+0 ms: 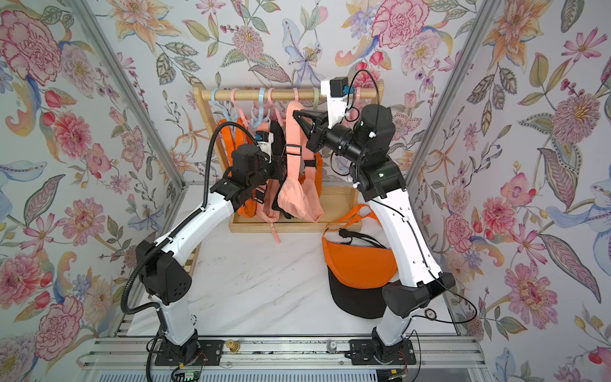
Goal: Take the bag off the hook
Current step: Pick up the bag from the hook.
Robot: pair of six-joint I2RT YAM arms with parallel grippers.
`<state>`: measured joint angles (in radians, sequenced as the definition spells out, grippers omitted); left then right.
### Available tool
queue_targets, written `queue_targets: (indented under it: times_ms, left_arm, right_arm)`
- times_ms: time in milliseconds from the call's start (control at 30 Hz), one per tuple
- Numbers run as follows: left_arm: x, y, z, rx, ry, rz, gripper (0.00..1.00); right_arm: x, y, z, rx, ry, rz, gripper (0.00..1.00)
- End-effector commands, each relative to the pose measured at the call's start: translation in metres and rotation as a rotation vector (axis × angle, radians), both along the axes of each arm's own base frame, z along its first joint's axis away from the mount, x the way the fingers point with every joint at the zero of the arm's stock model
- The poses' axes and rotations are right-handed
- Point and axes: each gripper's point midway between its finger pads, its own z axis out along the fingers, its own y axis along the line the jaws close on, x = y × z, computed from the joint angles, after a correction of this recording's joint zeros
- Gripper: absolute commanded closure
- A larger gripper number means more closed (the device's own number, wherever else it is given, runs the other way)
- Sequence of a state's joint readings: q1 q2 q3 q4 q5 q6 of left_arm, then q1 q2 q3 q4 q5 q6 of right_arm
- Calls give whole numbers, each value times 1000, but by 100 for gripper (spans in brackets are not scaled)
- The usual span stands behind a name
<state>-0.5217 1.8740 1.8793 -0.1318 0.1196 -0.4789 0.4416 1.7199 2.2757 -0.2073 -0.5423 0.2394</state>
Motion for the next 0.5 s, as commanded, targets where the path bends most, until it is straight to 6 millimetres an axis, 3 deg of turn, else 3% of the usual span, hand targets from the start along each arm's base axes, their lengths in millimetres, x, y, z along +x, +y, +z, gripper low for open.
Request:
queue_targets:
  times_ms: [0, 133, 233, 367, 467]
  left_arm:
    - [-6, 8, 8, -31, -7, 7, 85]
    - [-19, 5, 4, -53, 4, -9, 85]
    - [-26, 4, -3, -51, 16, -7, 85]
    - [-31, 4, -7, -50, 28, -6, 83]
    - [-33, 7, 0, -44, 15, 0, 79]
  right_arm:
    - [1, -14, 29, 18, -107, -60, 100]
    - [42, -22, 33, 43, -155, -157, 100]
    - [55, -18, 42, 110, -187, -132, 100]
    - [59, -15, 53, 195, -188, -75, 100]
    - [55, -11, 49, 178, -166, -64, 100]
